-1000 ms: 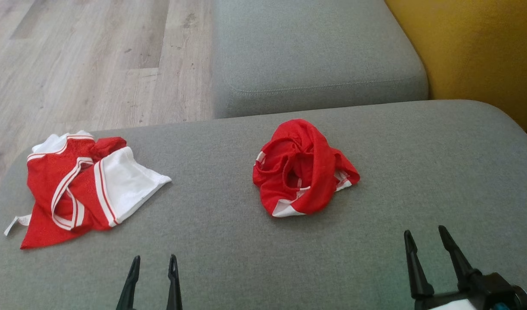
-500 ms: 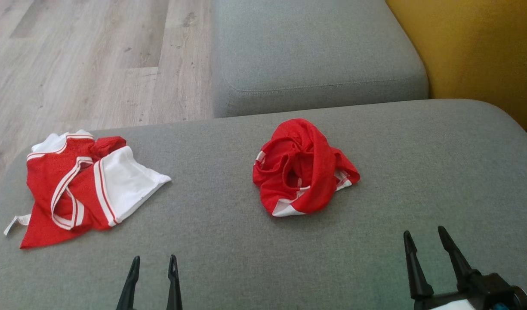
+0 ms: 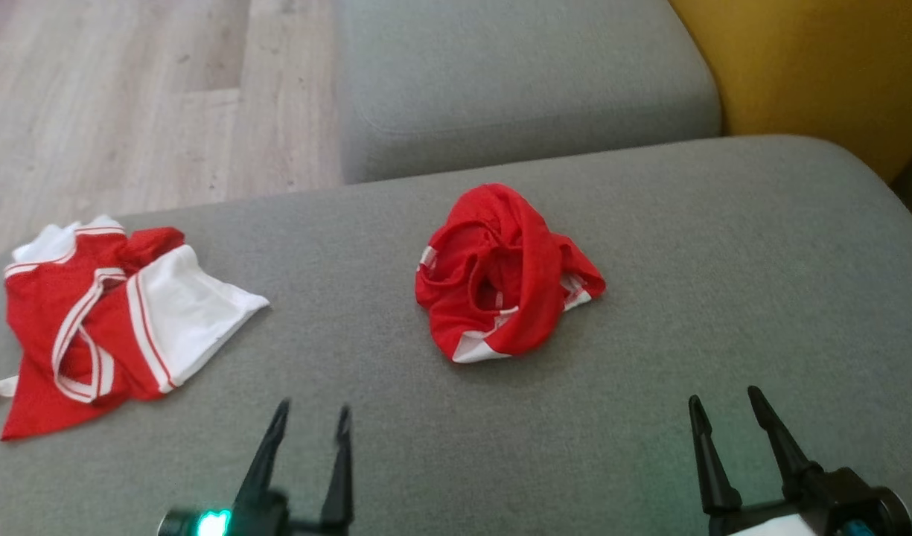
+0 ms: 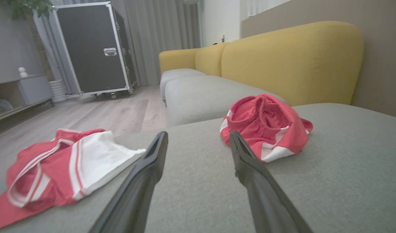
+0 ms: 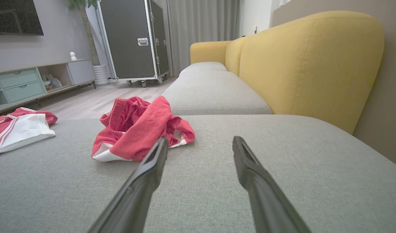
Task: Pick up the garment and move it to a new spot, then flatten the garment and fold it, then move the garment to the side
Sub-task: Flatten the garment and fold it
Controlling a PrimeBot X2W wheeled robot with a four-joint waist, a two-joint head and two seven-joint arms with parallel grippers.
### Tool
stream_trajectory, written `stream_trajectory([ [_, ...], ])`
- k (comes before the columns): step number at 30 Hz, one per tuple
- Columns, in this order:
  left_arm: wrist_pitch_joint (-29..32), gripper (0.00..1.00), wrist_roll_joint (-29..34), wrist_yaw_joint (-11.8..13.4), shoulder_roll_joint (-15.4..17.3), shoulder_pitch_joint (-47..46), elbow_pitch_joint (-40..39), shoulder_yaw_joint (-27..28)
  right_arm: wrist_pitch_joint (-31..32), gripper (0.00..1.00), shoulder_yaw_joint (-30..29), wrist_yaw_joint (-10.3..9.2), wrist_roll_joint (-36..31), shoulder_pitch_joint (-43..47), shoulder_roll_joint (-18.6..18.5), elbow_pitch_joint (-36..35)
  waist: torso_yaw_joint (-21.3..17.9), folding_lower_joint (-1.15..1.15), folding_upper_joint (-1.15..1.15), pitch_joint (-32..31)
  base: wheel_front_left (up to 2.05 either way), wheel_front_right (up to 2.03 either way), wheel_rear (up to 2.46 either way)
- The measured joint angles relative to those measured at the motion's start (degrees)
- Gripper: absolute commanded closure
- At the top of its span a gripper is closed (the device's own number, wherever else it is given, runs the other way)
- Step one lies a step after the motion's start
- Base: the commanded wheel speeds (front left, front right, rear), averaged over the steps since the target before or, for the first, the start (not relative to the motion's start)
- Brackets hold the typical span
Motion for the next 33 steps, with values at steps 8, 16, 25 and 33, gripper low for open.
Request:
stream_trajectory([
  [8,0.0,0.0,4.6,-4.6,-0.2,-14.0,9.8,-7.6,0.0,0.0,0.6,0.0,-1.0,-0.6,0.0,-0.2,-2.0,0.0,0.0,3.5,0.0,0.0,0.0],
  [16,0.0,0.0,6.5,-7.6,-0.3,-27.4,21.1,-15.7,0.0,0.0,1.4,0.0,-1.3,-3.4,-0.2,-0.8,-3.9,0.01,0.0,7.2,0.0,0.0,0.0],
  [25,1.5,0.0,6.2,-6.5,-0.5,-41.1,33.5,-20.8,0.0,0.0,2.4,0.0,-1.3,-6.7,-0.8,-1.0,-6.0,0.01,0.0,11.8,0.0,0.0,0.0],
  [33,1.6,0.0,10.0,-5.9,-0.6,-48.9,43.2,-24.6,0.0,0.0,2.4,0.0,-1.3,-7.8,-0.9,-1.1,-7.2,0.01,0.0,14.7,0.0,0.0,0.0],
])
